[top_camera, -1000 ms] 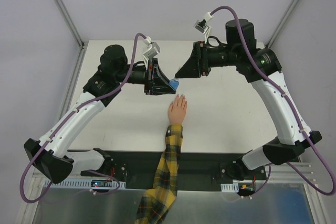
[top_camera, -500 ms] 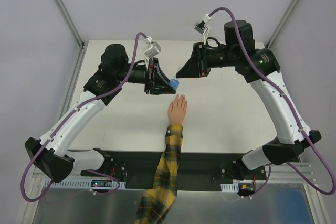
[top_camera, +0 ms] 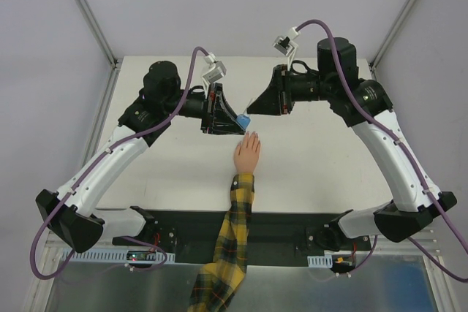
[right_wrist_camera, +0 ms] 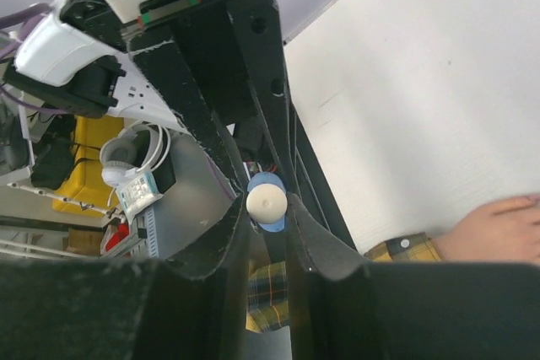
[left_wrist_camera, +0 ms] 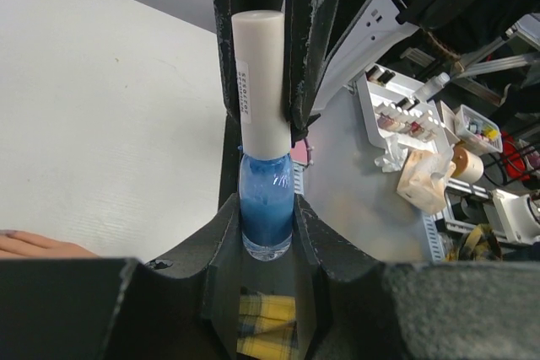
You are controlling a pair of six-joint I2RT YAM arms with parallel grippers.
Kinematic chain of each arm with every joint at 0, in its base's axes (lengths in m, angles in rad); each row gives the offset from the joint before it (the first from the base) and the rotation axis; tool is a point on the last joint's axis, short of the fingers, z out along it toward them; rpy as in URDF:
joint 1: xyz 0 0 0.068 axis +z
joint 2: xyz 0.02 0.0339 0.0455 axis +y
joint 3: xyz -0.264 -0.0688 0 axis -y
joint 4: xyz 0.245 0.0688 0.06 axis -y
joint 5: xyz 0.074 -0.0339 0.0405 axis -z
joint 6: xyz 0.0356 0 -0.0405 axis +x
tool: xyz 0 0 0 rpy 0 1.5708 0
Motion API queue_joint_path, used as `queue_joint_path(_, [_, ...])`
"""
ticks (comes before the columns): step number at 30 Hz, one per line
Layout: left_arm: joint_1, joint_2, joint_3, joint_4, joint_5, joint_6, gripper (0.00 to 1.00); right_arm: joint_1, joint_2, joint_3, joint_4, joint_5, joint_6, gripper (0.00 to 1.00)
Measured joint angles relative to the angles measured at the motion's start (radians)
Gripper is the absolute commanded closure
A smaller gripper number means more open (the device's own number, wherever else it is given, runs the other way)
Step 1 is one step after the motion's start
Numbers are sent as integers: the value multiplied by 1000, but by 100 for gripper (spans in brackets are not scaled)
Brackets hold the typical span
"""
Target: Paint the nails
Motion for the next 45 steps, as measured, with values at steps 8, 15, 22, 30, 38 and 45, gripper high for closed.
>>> queue_joint_path(8, [2,11,10,-12,79,-18,100,-10,-32,-111,160,-140,9,96])
queue_joint_path(15, [1,7,13,-7,22,-7,100,-11,-32,-110,169,-109,15,41])
queue_joint_path(22, [0,-40,6,-24,-232,70,100,-7,-32,-87,102,182,78,20])
queue_joint_path(30, [-20,-58,6,-57,-510,145,100,68,19,69,22,470,175,21])
queue_joint_path(38, [-119,-52,11,-92,-688,224,100,135,107,167,-43,614,203,44])
queue_joint_path(45, [-159,-43,26,-112,-781,266,100,148,137,172,-76,643,209,62])
